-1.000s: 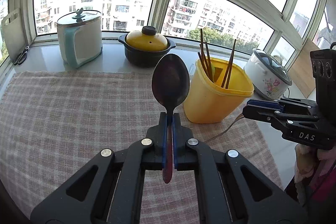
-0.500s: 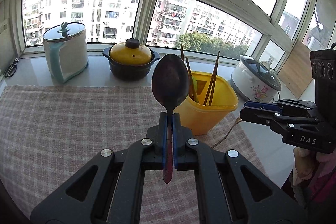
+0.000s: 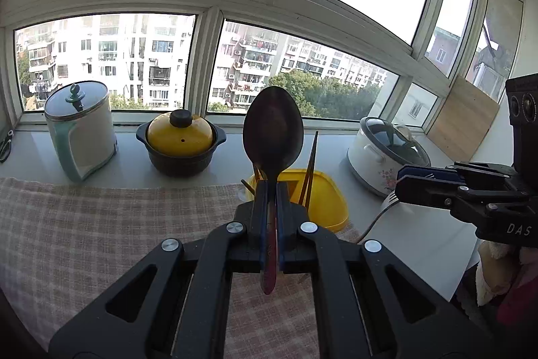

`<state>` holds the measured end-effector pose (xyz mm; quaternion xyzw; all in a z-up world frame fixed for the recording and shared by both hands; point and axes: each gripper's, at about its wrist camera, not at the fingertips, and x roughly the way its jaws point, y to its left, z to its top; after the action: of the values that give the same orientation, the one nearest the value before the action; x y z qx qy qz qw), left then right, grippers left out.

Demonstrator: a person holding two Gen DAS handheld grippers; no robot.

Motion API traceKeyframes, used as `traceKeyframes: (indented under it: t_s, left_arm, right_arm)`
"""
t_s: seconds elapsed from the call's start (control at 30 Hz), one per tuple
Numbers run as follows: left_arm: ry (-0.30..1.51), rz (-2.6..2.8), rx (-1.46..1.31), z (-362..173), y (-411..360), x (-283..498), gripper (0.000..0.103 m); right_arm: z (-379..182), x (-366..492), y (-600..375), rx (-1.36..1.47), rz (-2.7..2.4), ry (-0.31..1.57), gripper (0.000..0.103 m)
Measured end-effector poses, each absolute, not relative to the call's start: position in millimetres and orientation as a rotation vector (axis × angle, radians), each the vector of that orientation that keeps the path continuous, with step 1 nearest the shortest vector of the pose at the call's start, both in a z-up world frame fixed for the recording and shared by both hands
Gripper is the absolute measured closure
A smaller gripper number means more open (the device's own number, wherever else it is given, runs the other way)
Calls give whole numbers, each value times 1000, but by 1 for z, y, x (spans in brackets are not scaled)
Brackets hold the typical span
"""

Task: Organize utensils
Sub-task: 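Lower the spoon and fork into the yellow container and open both tools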

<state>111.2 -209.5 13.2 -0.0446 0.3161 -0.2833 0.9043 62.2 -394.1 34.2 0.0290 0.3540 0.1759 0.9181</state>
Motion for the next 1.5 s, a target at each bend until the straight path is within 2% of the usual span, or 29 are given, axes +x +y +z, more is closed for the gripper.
traceKeyframes:
  t_s: [0.33, 0.57, 1.5]
  left_arm:
    - [613, -602, -99, 27, -240, 131, 101]
    - [617, -596, -104, 21, -259, 148, 101]
    - [704, -535, -30, -38, -294, 179, 101]
  right_arm:
    - [67, 73, -413, 45, 318, 660, 81]
    - [69, 85, -430, 41, 274, 643, 81]
    - [-15, 142, -452, 69, 229, 811, 81]
